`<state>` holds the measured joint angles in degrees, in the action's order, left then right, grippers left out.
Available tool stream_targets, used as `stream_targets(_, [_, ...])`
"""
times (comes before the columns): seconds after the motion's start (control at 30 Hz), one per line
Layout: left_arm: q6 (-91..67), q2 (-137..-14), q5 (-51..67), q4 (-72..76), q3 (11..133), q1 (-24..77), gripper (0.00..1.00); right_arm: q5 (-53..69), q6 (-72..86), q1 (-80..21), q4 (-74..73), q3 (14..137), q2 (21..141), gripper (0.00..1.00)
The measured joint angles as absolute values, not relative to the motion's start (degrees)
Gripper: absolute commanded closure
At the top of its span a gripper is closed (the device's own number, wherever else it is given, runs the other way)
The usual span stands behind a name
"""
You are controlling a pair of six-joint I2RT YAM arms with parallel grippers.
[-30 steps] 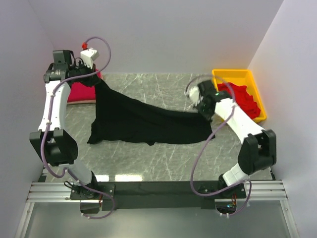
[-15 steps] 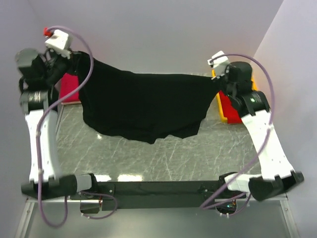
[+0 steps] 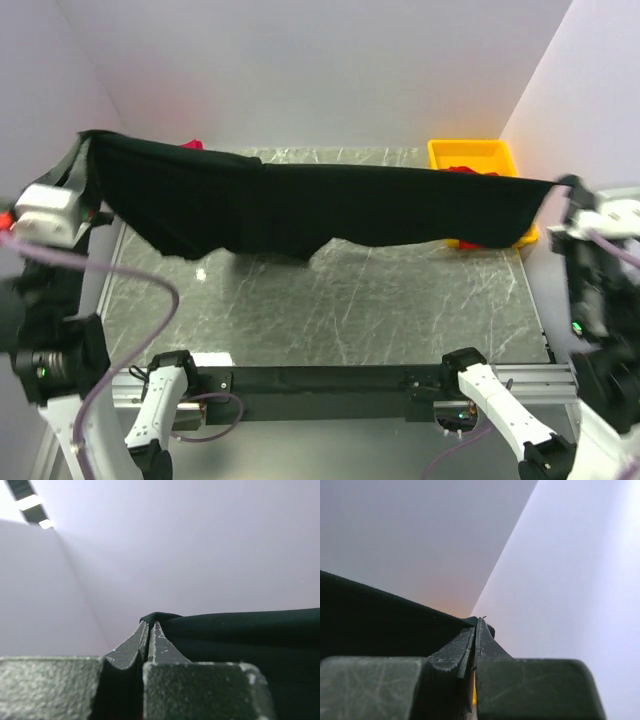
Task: Fold and stack the t-shirts
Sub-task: Flatten the tshirt out
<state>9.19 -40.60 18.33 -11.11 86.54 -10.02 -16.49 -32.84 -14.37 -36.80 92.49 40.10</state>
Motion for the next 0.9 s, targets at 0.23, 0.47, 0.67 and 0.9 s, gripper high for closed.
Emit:
stream_targets(0.23, [9.32,-40.8,15.42,-8.86,94.5,-10.02,0.99,-17.12,-34.02,-14.37,-34.94,102.59,40.64,1.0])
stream_targets(0.47, [10.74,-46.35,15.68,-5.17,95.59,-10.02,0.99,-17.96,-39.53,-14.37,-23.05,91.59,44.82,1.0])
stream_targets(0.67, [10.68,-59.64,17.89,-3.95,91.13,-10.02,0.99,-16.71,-41.43,-12.95,-15.11,83.85,61.39,1.0])
stream_targets(0.9, [9.47,-81.28,21.69,-2.0,86.35,-8.67,0.99,-13.8,-41.41,-10.87,-9.5,82.63,84.25,1.0])
